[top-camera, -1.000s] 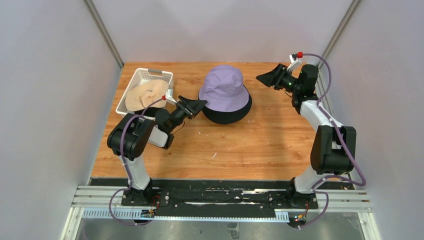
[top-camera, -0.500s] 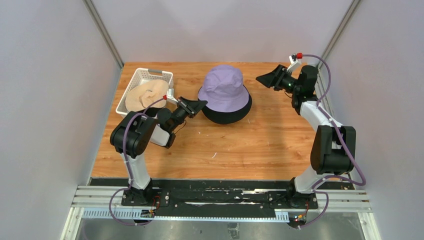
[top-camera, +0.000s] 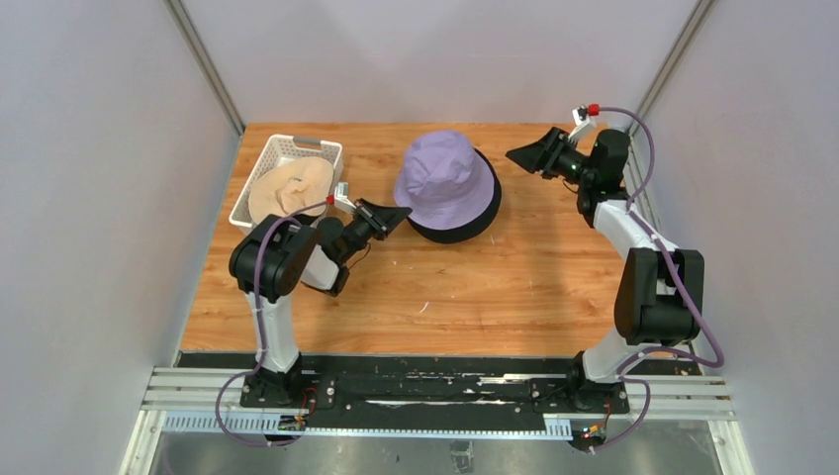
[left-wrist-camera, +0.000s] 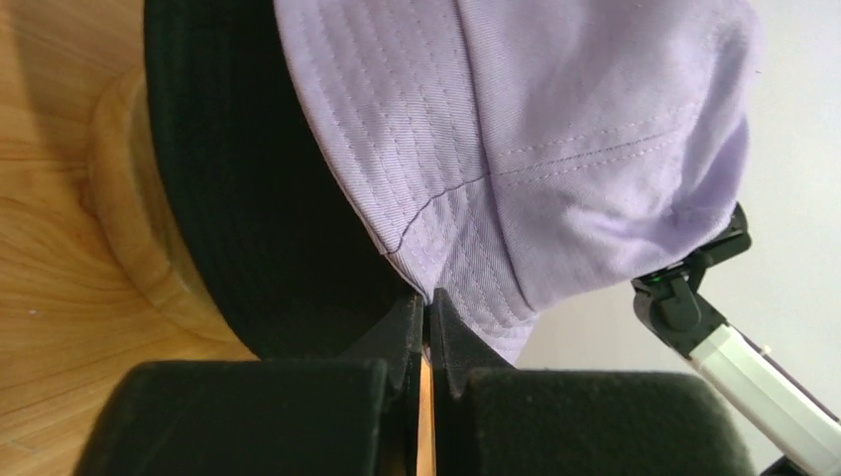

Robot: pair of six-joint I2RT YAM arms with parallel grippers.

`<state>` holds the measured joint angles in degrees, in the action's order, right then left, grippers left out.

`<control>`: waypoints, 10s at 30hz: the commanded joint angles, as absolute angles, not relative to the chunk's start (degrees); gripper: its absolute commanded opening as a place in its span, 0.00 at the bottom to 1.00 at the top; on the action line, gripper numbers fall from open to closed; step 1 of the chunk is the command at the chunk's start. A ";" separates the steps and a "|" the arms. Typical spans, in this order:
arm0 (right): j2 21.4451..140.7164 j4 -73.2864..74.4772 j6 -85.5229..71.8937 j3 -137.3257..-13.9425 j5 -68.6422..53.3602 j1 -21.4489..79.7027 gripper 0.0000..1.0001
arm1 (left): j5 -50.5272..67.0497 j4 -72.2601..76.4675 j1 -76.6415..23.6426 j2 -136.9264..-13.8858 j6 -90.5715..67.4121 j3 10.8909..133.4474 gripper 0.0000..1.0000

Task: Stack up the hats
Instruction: Stack the hat on the hat.

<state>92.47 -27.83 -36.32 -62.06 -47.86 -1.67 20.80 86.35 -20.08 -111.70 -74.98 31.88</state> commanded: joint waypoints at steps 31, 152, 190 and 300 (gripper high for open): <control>109.16 -46.23 -54.80 -67.14 -59.46 0.82 0.54 | 25.30 89.54 -16.67 -116.46 -76.38 36.44 0.00; 123.58 -58.94 -64.89 -63.07 -58.51 0.62 0.01 | 27.55 88.63 -14.75 -117.84 -76.87 35.21 0.00; 96.97 -21.56 -35.23 -62.44 -46.90 0.92 0.23 | 25.20 87.89 -24.71 -111.01 -75.30 31.45 0.03; 113.29 -90.96 -84.03 -38.27 -55.93 2.42 0.50 | 6.94 39.99 -16.35 -75.32 -51.73 27.98 0.65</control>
<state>112.46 -87.74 -85.06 -39.20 -56.31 0.82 6.13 37.69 -16.95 -76.01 -51.68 27.97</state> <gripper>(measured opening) 0.500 0.649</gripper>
